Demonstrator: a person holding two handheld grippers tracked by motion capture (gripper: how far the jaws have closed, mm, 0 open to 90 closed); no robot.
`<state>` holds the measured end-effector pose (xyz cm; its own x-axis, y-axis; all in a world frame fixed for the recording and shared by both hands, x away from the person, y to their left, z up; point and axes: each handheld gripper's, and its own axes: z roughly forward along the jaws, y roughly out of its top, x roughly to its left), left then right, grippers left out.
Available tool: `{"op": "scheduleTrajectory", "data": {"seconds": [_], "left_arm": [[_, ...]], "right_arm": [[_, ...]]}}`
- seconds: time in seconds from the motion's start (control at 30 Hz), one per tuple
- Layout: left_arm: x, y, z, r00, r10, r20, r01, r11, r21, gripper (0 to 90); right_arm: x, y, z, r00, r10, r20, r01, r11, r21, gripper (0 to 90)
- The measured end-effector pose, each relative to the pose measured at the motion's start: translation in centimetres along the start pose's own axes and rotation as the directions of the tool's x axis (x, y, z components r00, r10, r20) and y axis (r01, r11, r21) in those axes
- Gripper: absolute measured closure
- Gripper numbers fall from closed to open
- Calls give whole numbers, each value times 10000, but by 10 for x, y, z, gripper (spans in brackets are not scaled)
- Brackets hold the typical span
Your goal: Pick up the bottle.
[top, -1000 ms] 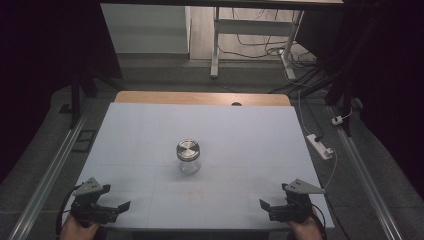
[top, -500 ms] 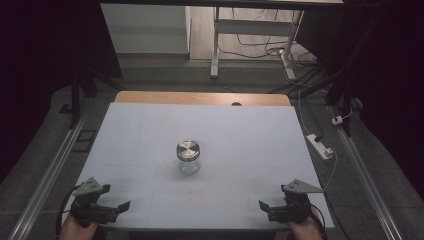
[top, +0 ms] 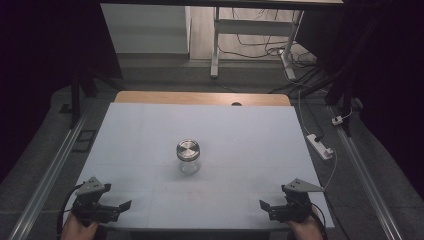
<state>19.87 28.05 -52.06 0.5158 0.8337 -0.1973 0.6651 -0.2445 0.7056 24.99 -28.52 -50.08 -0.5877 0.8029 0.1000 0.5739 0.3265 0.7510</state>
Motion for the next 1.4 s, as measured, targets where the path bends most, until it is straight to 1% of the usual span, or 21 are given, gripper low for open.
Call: {"op": "scheduleTrajectory", "data": {"seconds": [0.13,0.17,0.3,0.33,0.4,0.57,0.6,0.77,0.8,0.83,0.87,1.0,1.13,1.17,1.2,1.23,1.27,1.33,1.37,1.4], "left_arm": [[-1,2,-1,10000,39,-50,-40,9999,-146,0],[-1,3,-1,9999,103,-49,-104,9997,-231,0],[-3,5,-1,9997,220,-73,-222,9993,-303,0],[-4,6,0,9993,378,-48,-380,9986,-358,0],[-5,6,0,9992,396,-24,-397,9985,-373,0],[-7,9,3,9980,628,79,-624,9971,-435,0],[-8,11,3,9973,718,151,-711,9964,-461,0],[-9,14,6,9955,886,326,-868,9948,-538,0],[-10,16,8,9935,1051,441,-1027,9932,-544,0],[-10,16,8,9935,1051,441,-1027,9932,-544,0],[-11,17,10,9920,1133,552,-1104,9924,-538,0],[-15,23,16,9855,1518,758,-1474,9872,-615,0],[-17,27,21,9809,1710,931,-1657,9842,-624,0],[-17,28,23,9796,1757,978,-1702,9834,-624,0],[-17,29,24,9792,1760,1012,-1702,9834,-636,0],[-17,31,26,9783,1733,1135,-1661,9836,-704,0],[-17,31,26,9783,1733,1135,-1661,9836,-704,0],[-16,33,29,9780,1630,1303,-1542,9852,-753,0],[-17,35,31,9744,1559,1619,-1443,9862,-810,0],[-17,37,32,9729,1560,1704,-1436,9862,-829,0]], "right_arm": [[0,0,0,10000,28,-7,-28,10000,15,0],[0,0,0,10000,25,-18,-25,10000,22,0],[0,0,0,10000,-13,-12,13,10000,35,0],[1,0,1,10000,1,-27,-1,10000,65,0],[1,1,1,10000,-24,-24,24,10000,61,0],[1,1,1,10000,-71,-63,72,9999,126,0],[1,1,1,10000,-61,-64,62,9999,121,0],[2,1,2,9999,-79,-81,80,9999,136,0],[2,1,2,9999,-94,-87,95,9998,158,0],[2,1,2,9999,-118,-91,119,9998,169,0],[2,1,2,9999,-123,-83,124,9997,187,0],[2,1,3,9997,-194,-140,197,9995,247,0],[2,1,2,9996,-223,-182,227,9995,206,0],[1,1,2,9997,-152,-205,155,9997,163,0],[1,1,2,9997,-89,-223,93,9998,155,0],[1,1,2,9996,-82,-252,86,9998,163,0],[1,1,2,9996,-82,-252,86,9998,163,0],[1,1,2,9996,-77,-266,81,9998,175,0],[1,1,2,9995,-143,-279,148,9997,185,0],[1,1,2,9995,-154,-280,160,9997,193,0]]}}
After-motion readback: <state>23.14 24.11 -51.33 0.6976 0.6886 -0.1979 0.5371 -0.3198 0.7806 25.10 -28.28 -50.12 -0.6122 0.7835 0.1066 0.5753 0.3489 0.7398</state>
